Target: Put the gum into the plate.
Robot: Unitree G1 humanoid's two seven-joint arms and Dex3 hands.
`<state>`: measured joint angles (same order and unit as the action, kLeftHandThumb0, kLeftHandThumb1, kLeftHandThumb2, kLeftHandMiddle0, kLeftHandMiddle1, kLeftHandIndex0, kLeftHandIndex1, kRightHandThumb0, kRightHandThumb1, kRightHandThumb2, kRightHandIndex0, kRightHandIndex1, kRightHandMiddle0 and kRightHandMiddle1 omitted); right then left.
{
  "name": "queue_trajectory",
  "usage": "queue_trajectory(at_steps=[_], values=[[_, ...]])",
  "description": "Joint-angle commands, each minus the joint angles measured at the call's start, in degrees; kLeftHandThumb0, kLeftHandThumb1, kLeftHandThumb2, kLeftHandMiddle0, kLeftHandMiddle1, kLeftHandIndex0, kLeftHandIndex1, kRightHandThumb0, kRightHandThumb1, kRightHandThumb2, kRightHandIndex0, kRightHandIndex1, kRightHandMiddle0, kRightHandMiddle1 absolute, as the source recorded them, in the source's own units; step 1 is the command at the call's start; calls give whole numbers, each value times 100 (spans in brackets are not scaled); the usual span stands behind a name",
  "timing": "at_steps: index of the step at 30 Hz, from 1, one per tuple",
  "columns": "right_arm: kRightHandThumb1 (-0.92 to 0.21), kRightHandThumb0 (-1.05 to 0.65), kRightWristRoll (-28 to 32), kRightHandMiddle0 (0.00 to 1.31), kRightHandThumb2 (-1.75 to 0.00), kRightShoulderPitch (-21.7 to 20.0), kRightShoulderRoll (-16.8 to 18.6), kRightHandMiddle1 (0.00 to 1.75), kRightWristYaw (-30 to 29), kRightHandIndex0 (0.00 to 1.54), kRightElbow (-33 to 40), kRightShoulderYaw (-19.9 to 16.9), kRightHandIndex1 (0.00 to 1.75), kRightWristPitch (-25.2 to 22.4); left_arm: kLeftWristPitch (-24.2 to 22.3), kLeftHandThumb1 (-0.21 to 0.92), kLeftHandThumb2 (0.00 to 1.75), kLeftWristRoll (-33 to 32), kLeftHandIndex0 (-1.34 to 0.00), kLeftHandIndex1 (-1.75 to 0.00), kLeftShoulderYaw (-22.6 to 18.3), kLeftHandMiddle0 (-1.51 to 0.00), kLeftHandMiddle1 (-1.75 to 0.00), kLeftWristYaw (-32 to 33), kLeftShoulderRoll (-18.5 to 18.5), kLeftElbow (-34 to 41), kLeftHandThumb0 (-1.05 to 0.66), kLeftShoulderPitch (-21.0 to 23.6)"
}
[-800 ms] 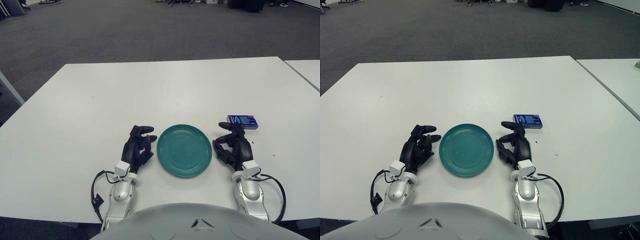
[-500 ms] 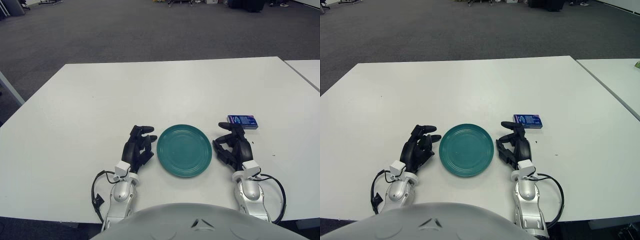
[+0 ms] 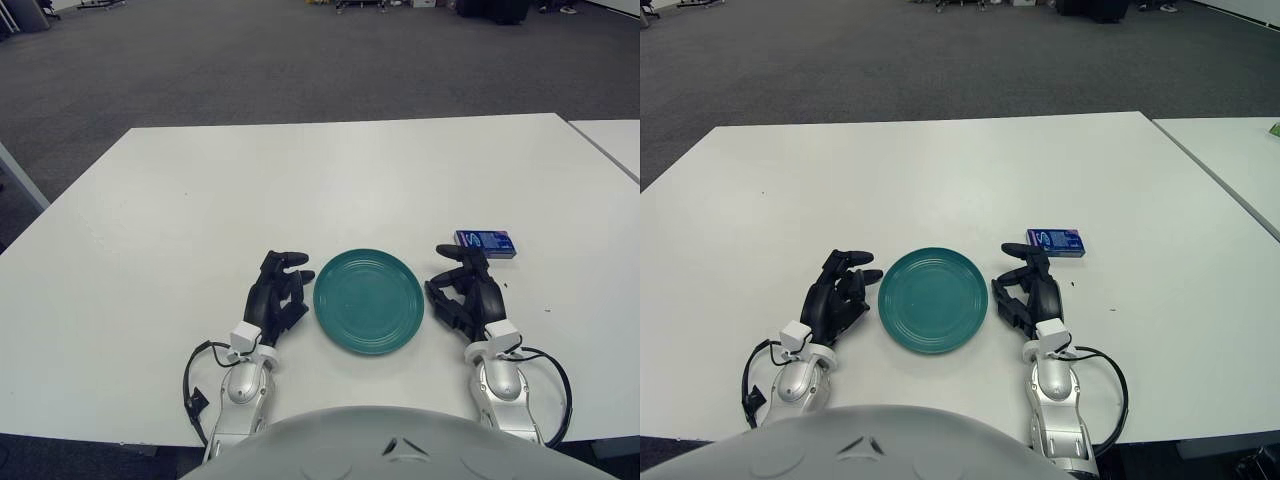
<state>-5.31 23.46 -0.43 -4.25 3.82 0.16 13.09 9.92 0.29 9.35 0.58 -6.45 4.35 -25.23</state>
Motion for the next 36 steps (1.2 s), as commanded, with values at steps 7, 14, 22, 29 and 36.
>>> queue_trajectory(at_steps=[7, 14, 22, 29, 36], values=[[-86, -20, -490, 16, -63, 76, -326, 118, -36, 41, 835, -151, 109, -656, -89, 81, 90, 14, -39, -133, 2, -46, -113, 69, -5, -77, -50, -48], [-91, -56, -2201, 10, -60, 47, -989, 111, -325, 41, 1704, -352, 70, -312, -131, 82, 90, -45, -39, -134, -43, -47, -113, 18, 36, -148, -51, 13], [-92, -69, -5051, 1, -49, -612, -2126, 107, -906, 32, 1882, -583, 52, -468, 40, 87, 83, -29, -36, -135, -38, -46, -112, 12, 30, -298, -55, 77], [-92, -78, -5766, 0, -36, -1129, -2787, 101, -216, 29, 2006, -564, 35, -759, 3, 91, 77, -65, -37, -135, -45, -46, -111, 1, 18, -319, -56, 104], [-92, -85, -5885, 0, -34, -1529, -3324, 100, 499, 29, 1776, -387, 24, -846, 11, 92, 76, -114, -36, -135, -75, -46, -110, 11, 8, -364, -55, 120]])
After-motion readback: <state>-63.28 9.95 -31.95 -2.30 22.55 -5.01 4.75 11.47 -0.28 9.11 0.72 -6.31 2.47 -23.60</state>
